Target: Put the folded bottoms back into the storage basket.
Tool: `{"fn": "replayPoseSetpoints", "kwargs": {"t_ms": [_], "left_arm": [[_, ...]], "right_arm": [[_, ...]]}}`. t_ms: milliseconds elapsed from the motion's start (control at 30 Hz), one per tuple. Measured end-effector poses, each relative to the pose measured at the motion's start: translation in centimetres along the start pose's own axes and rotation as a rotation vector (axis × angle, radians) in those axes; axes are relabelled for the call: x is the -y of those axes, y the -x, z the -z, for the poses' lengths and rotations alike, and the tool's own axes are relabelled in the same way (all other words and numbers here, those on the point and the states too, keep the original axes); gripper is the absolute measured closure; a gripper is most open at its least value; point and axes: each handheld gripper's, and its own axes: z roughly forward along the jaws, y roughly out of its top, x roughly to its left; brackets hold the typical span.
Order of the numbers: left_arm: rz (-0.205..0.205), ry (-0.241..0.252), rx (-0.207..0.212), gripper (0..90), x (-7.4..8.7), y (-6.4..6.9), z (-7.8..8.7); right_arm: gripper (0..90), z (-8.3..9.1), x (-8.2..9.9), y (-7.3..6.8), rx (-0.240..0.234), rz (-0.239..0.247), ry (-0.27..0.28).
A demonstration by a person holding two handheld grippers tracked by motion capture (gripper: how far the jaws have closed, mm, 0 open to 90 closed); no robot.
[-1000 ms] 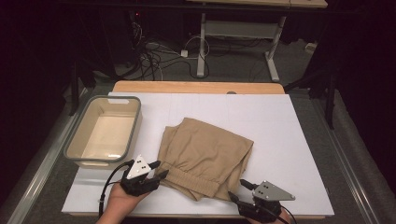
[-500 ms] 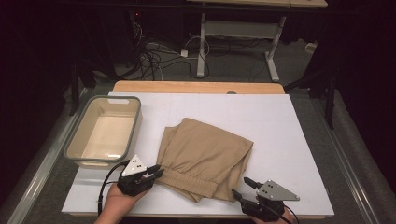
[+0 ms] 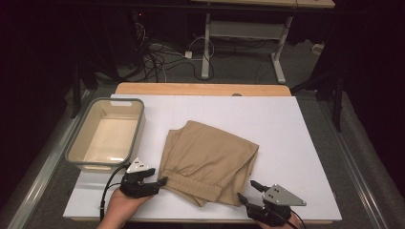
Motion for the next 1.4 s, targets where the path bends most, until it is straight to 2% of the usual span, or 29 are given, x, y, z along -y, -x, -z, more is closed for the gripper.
{"fn": "replayPoseSetpoints", "kwargs": {"t_ms": [233,400,533,667,833,967,1133,1333,1400], "left_arm": [[0.009,-0.012,0.094,64.9,0.2,0.1,0.0],[-0.019,0.000,0.092,71.7,0.3,0.5,-0.1],[-0.079,0.018,0.062,76.0,0.4,1.0,0.0],[-0.167,0.019,0.038,77.8,0.2,1.3,0.2],[-0.229,0.032,0.003,78.1,0.0,1.3,0.5],[-0.254,0.045,-0.005,78.2,0.2,1.0,0.4],[-0.240,0.056,0.020,77.7,0.4,0.6,0.2],[-0.245,0.061,0.016,77.4,0.4,0.7,0.2],[-0.245,0.061,0.015,77.4,0.5,0.7,0.2]], "right_arm": [[39.2,0.0,0.0,-0.1,0.006,0.002,0.002],[37.5,-0.2,0.1,-0.1,0.009,0.006,0.000],[34.9,-0.3,0.2,0.0,0.013,0.008,0.006],[31.8,-0.2,0.2,0.2,0.001,0.005,0.020],[24.9,0.0,0.2,0.5,0.013,0.002,0.036],[18.2,0.1,0.3,1.0,0.036,-0.002,0.054],[14.0,0.2,0.3,1.5,0.049,-0.007,0.076],[1.4,0.0,0.0,2.5,0.048,-0.040,0.083],[0.7,-0.2,-0.2,2.8,0.053,-0.050,0.080]]}}
